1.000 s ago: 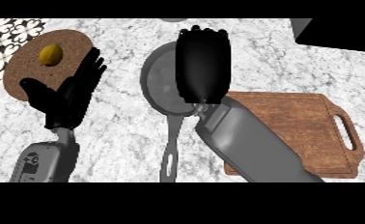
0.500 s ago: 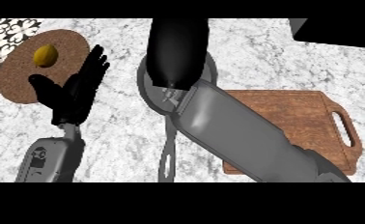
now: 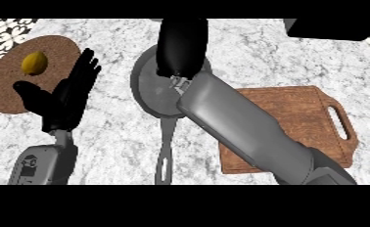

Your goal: Pick the tomato from the cutting board and place it in the pan

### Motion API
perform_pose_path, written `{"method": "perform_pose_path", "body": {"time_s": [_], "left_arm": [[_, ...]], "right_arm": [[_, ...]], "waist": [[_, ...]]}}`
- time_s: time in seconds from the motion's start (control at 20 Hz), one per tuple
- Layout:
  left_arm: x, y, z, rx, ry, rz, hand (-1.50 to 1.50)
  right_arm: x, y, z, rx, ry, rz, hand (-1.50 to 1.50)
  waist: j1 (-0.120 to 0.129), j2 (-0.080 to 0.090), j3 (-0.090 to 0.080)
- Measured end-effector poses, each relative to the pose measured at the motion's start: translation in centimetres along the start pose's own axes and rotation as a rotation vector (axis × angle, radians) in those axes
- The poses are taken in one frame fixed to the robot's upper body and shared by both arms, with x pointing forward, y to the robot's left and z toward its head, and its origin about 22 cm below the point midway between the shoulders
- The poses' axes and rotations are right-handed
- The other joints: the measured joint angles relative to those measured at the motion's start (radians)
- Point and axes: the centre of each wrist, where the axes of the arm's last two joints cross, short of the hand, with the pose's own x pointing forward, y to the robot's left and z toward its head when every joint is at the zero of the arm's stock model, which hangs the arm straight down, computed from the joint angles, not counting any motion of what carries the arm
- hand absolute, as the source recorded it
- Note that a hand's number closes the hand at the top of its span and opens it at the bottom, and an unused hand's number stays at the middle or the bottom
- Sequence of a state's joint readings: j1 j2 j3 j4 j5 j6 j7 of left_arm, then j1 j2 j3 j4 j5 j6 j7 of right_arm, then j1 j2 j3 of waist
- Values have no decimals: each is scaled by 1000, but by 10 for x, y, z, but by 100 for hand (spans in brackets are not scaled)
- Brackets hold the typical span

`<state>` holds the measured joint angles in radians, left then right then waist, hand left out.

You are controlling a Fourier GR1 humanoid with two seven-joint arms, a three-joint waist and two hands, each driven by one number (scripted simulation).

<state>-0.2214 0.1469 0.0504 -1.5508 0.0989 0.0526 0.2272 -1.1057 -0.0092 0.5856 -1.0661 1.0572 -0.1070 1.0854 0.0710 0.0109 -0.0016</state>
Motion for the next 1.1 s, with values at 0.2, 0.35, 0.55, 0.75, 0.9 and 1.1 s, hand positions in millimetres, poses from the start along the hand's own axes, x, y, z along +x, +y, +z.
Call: {"method": "perform_pose_path", "body": {"time_s": [0.2,0.35,0.55,0.75,0.9,1.1], "left_arm": [[-2,4,-2,8,-1,-5,0],[1,7,0,9,-2,-6,0],[5,5,-1,5,-10,-5,0],[6,3,-3,1,-12,-6,0],[5,3,-3,1,-6,-4,0],[2,4,1,4,-1,-2,0]], "right_arm": [[-11,30,-4,34,-5,-55,150],[-20,53,-4,55,10,-57,150],[-37,78,-8,117,100,-66,-150],[-55,94,-11,186,223,-128,-150],[-64,106,-8,234,255,-175,-150],[-71,114,-5,209,250,-267,-150]], "waist": [[-8,2,0],[-5,2,1],[-1,5,1],[1,8,1],[0,8,2],[-8,5,2]]}}
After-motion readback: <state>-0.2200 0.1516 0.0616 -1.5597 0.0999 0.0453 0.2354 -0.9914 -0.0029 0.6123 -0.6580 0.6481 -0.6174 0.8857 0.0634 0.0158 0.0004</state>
